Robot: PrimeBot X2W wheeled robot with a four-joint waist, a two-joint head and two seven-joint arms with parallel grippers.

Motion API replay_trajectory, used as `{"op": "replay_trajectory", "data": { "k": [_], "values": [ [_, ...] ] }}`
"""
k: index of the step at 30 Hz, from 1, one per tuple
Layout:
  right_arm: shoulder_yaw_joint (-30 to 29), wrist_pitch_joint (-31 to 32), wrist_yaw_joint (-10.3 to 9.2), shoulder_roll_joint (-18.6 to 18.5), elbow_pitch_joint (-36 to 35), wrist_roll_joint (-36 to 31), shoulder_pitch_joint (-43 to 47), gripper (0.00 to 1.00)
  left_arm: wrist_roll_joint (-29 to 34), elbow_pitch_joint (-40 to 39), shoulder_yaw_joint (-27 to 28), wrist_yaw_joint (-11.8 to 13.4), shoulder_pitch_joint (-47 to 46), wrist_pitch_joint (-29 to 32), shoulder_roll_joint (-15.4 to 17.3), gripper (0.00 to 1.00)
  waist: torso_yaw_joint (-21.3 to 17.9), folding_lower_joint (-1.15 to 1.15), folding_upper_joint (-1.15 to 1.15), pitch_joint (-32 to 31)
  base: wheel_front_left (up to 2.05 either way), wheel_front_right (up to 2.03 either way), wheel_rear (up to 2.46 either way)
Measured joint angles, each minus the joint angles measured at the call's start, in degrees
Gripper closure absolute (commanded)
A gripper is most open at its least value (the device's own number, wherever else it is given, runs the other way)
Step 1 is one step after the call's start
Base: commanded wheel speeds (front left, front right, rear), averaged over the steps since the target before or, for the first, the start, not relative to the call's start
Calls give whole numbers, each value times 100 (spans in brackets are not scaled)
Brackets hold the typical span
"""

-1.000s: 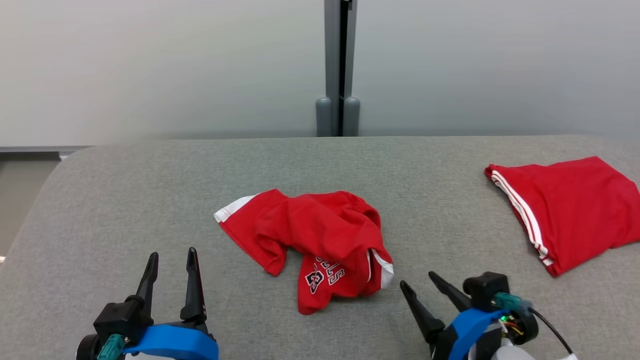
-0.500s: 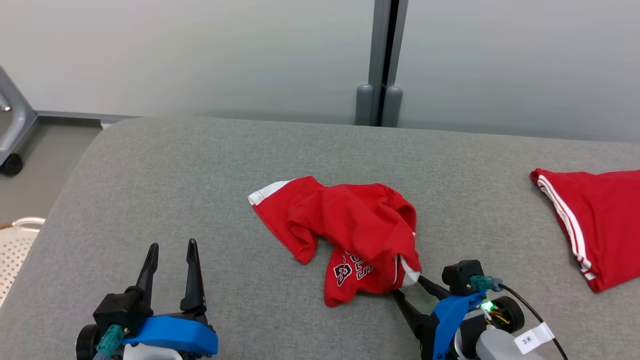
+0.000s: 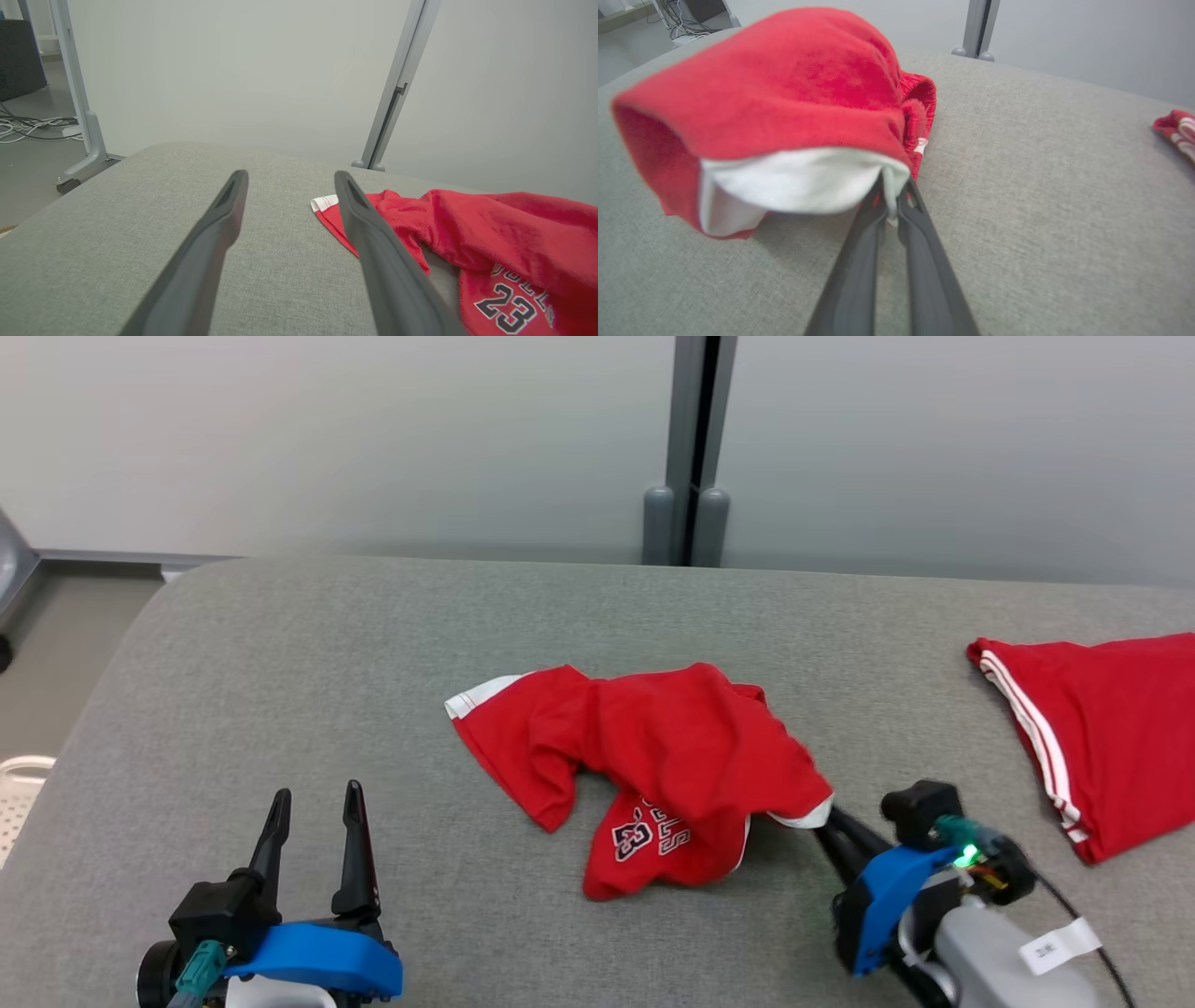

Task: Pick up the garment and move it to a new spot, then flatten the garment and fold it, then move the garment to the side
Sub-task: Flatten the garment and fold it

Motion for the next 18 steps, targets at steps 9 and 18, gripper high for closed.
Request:
{"op": "replay_trajectory", "data": {
  "k": [9, 18],
  "values": [
    [-1017, -11, 0, -728, -196, -1114, 104, 100, -2, 71, -40, -22, 54, 0, -20, 0, -387, 0, 0, -81, 0, 0, 0],
    [-1493, 304, 0, -544, 181, -1460, 537, 0, -4, 162, -93, -46, 47, 0, -25, 0, -534, 0, 0, -79, 0, 0, 0]
  ]
}}
